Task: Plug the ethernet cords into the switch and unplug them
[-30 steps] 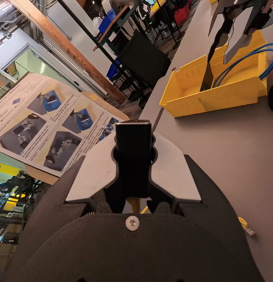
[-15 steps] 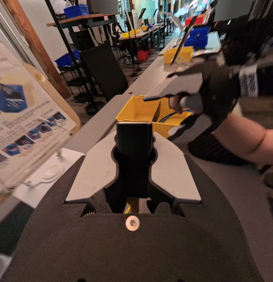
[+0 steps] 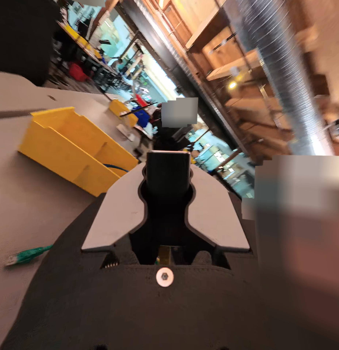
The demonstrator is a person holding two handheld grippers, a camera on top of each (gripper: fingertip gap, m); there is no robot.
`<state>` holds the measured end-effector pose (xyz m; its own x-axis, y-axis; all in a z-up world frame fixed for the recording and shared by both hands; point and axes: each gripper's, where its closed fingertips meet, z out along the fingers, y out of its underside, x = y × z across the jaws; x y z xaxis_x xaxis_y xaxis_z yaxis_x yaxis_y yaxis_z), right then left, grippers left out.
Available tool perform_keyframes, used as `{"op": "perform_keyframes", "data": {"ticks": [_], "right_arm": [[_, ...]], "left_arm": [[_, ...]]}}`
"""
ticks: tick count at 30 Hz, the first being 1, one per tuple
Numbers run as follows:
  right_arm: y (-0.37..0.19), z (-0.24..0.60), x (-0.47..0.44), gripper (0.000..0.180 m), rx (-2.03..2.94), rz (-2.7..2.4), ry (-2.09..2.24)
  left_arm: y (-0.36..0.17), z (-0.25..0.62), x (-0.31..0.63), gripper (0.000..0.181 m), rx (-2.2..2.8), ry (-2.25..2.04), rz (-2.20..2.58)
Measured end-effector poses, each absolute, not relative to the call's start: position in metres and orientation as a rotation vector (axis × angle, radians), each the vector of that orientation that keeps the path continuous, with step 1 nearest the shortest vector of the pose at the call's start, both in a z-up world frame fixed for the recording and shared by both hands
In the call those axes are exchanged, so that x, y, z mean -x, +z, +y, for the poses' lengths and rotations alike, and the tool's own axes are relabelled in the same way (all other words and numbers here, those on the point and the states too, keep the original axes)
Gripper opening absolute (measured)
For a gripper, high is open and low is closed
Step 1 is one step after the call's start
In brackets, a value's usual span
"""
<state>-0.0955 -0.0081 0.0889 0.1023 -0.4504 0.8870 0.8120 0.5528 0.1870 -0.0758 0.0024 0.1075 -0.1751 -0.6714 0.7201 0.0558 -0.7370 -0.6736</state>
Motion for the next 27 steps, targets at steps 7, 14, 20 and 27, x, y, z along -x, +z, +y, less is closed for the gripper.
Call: {"op": "perform_keyframes", "data": {"ticks": [7,14,20,27], "right_arm": [[0.090,-0.006,0.083,0.045,0.384,-1.109,-1.009],[0.095,-0.002,0.073,0.038,0.554,-1.069,-0.790],[0.131,-0.006,0.049,0.038,0.793,-0.809,-0.180],[0.155,-0.031,0.068,0.038,0.992,-0.596,0.999]], "left_arm": [[0.091,0.003,0.059,0.037,1.641,-2.264,0.545],[0.105,0.008,0.067,0.050,1.547,-2.176,0.608],[0.141,0.019,0.093,0.075,1.217,-1.879,0.719],[0.151,-0.023,0.088,0.092,0.966,-1.731,0.947]]}}
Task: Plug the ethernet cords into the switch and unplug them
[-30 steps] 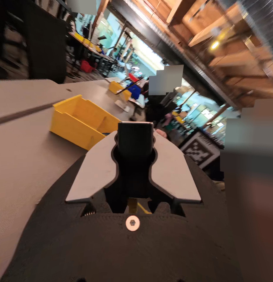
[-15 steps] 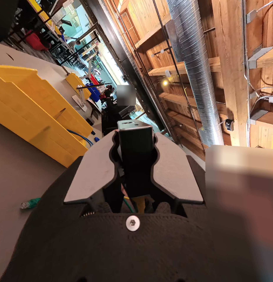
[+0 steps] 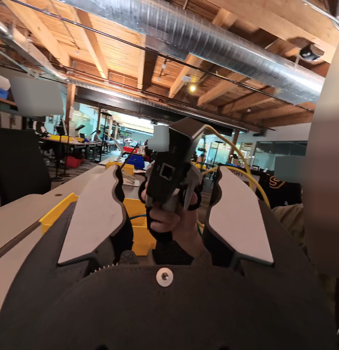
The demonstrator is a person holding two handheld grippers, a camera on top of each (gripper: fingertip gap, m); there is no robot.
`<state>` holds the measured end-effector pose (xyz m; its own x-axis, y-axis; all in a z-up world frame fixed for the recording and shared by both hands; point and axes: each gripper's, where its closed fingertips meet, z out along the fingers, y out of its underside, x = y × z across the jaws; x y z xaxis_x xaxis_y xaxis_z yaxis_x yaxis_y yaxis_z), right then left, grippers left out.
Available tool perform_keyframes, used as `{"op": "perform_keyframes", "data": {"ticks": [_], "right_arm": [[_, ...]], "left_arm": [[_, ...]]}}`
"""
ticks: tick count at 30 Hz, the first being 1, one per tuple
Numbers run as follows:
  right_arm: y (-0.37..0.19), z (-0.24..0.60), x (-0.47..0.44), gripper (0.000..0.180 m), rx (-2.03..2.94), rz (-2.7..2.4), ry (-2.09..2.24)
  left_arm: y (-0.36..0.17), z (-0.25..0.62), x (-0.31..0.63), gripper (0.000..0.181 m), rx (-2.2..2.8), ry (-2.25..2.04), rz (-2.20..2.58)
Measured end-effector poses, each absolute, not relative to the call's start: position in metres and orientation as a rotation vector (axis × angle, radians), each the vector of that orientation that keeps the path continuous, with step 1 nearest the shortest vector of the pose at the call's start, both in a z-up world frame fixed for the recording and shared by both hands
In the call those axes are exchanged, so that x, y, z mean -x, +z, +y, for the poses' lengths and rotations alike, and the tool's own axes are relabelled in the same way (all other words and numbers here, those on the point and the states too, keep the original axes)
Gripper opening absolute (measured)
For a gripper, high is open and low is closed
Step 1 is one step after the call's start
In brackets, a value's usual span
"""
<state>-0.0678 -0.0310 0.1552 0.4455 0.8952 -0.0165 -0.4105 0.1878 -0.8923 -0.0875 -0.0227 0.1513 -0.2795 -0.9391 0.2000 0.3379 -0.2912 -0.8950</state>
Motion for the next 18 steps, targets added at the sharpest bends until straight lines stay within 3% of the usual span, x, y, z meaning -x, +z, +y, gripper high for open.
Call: {"op": "perform_keyframes", "data": {"ticks": [3,6,10,12,18], "right_arm": [[0.151,-0.044,0.089,0.039,1.022,-0.601,1.297],[0.134,-0.042,0.108,0.039,1.132,-0.623,1.397],[0.116,-0.032,0.116,0.036,1.171,-0.703,1.374],[0.097,-0.021,0.116,0.048,1.191,-0.815,1.252],[0.023,0.072,0.051,0.047,1.528,-0.903,0.475]], "left_arm": [[0.152,-0.037,0.085,0.085,0.898,-1.707,0.997],[0.161,-0.048,0.096,0.037,0.773,-1.645,0.999],[0.162,-0.029,0.098,0.035,0.953,-1.585,0.969],[0.169,-0.019,0.111,0.035,0.999,-1.603,0.922],[0.176,-0.028,0.153,0.035,1.174,-1.586,1.094]]}}
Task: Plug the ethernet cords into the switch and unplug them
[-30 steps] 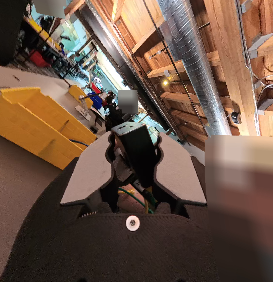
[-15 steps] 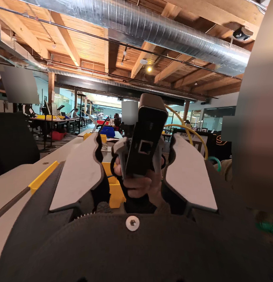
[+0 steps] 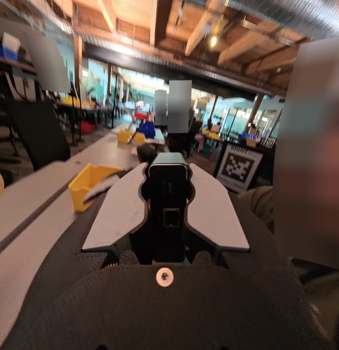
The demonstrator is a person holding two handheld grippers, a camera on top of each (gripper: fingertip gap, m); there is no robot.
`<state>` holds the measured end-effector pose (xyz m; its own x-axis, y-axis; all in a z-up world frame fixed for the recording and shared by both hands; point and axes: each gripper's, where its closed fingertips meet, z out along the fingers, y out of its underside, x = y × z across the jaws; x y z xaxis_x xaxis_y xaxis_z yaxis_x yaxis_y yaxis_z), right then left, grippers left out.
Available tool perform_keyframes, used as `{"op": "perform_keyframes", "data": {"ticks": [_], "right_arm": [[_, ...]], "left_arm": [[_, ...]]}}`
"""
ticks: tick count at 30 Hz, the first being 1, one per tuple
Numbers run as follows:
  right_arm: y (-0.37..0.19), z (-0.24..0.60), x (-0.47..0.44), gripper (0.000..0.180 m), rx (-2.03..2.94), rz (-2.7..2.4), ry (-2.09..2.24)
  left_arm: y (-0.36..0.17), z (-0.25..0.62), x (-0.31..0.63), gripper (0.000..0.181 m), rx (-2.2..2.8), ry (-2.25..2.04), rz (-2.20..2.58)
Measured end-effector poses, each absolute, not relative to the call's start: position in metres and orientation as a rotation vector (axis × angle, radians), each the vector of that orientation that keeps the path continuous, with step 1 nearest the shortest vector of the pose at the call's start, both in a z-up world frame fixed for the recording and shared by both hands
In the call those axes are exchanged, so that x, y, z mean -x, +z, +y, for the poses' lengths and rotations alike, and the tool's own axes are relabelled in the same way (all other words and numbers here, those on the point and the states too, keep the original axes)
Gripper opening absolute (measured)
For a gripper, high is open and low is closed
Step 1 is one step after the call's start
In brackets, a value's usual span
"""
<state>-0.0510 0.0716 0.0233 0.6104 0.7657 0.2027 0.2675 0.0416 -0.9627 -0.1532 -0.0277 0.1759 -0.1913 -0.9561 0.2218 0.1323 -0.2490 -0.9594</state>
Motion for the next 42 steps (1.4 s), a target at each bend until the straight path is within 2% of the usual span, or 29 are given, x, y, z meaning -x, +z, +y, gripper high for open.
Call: {"op": "perform_keyframes", "data": {"ticks": [2,4,9,12,15,18,20,22,23,24,27,31,37,42], "right_arm": [[0.022,0.089,0.021,0.046,1.618,-0.835,0.316],[0.032,0.087,0.011,0.043,1.632,-0.780,0.374],[0.099,0.004,0.068,0.047,1.448,-0.717,1.446],[0.065,-0.009,0.093,0.061,1.637,-0.881,1.466],[0.034,-0.017,0.113,0.061,1.720,-1.012,1.441],[0.021,-0.022,0.126,0.054,1.764,-1.040,1.509],[0.014,-0.025,0.128,0.035,1.790,-1.059,1.552],[0.016,-0.023,0.127,0.035,1.774,-1.033,1.604],[0.020,-0.020,0.125,0.035,1.763,-0.993,1.649],[0.022,-0.017,0.122,0.034,1.775,-0.945,1.698],[0.022,0.002,0.107,0.034,1.834,-0.699,1.904],[0.022,0.032,0.078,0.034,1.768,-0.272,2.275],[0.019,0.037,0.062,0.034,1.809,-0.210,2.327],[0.020,0.027,0.065,0.034,1.909,-0.232,2.324]], "left_arm": [[0.163,-0.032,0.157,0.035,1.299,-1.518,1.169],[0.144,-0.028,0.154,0.035,1.435,-1.400,1.223],[0.091,-0.013,0.126,0.035,1.718,-1.264,1.299],[0.069,-0.009,0.109,0.035,1.799,-1.294,1.313],[0.054,-0.007,0.099,0.035,1.860,-1.356,1.323],[0.045,-0.009,0.090,0.035,1.883,-1.414,1.338],[0.040,-0.014,0.083,0.035,1.877,-1.444,1.372],[0.046,-0.009,0.079,0.035,1.807,-1.456,1.350],[0.055,-0.004,0.077,0.040,1.736,-1.460,1.330],[0.068,0.003,0.076,0.053,1.638,-1.438,1.282],[0.097,0.014,0.087,0.071,1.356,-1.212,1.210],[0.097,0.013,0.094,0.084,1.115,-0.673,1.276],[0.030,0.040,0.078,0.074,0.960,0.228,1.555],[0.023,0.044,0.061,0.065,0.708,0.510,1.494]]}}
